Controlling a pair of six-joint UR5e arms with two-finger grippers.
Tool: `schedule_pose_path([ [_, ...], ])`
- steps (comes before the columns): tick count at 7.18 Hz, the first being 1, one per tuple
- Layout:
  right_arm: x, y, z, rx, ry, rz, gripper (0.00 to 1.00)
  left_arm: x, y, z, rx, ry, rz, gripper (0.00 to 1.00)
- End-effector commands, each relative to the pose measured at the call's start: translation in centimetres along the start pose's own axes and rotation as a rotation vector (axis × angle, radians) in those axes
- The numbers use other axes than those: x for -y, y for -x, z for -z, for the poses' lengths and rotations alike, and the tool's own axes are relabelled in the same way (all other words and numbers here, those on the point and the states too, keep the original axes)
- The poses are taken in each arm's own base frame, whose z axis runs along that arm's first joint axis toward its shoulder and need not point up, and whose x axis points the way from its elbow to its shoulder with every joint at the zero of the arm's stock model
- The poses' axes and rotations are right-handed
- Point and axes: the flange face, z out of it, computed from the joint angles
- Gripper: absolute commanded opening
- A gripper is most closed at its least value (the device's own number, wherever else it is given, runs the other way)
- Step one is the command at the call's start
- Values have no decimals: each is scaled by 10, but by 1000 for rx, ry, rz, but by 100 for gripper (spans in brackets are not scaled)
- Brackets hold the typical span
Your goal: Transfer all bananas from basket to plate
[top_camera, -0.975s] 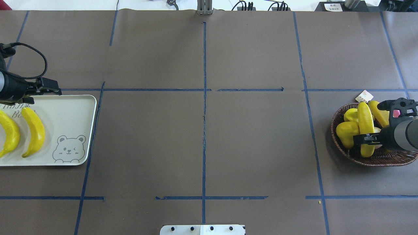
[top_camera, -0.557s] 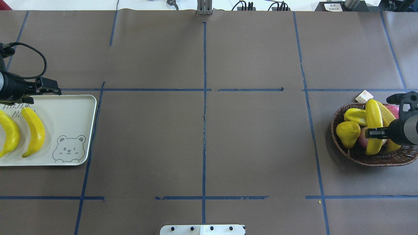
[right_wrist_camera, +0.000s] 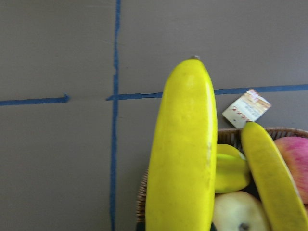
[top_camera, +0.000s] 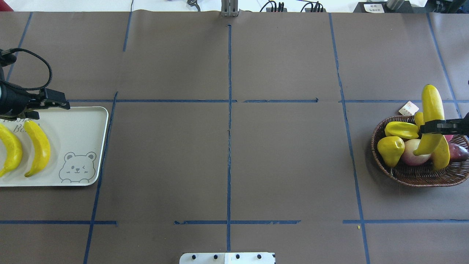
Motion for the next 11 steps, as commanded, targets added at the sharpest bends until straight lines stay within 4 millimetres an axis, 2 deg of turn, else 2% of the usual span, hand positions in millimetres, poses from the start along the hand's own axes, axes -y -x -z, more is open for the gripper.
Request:
schedule_pose_path([
  [1, 42, 85, 7, 208, 19, 13, 1, 2, -42, 7, -73, 23, -20, 99],
  [2, 32, 162, 2, 319, 85, -72, 2, 7, -86, 13, -141, 15, -5, 99],
  [3, 17, 230, -3, 416, 112, -112, 2, -7, -139, 11, -205, 40, -30, 99],
  [4, -9, 284, -13, 460, 80, -115, 2, -32, -196, 16, -296, 81, -33, 99],
  [5, -32, 324, -15, 501, 51, -95, 2, -43, -242, 18, -413, 111, 3, 99],
  [6, -49, 345, -16, 528, 62, -75, 2, -52, -258, 11, -525, 140, 37, 99],
  [7, -55, 353, -18, 535, 74, -64, 2, -51, -267, 7, -570, 145, 22, 99],
  [8, -55, 372, -17, 559, 78, -56, 2, -62, -290, 12, -601, 165, 0, 99],
  [9, -60, 382, -17, 570, 89, -51, 2, -71, -309, 20, -631, 178, -18, 99],
  [10, -61, 389, -22, 567, 78, -52, 2, -87, -329, 27, -663, 203, -38, 99],
  [11, -65, 392, -24, 567, 68, -51, 2, -106, -337, 21, -665, 234, -54, 99],
])
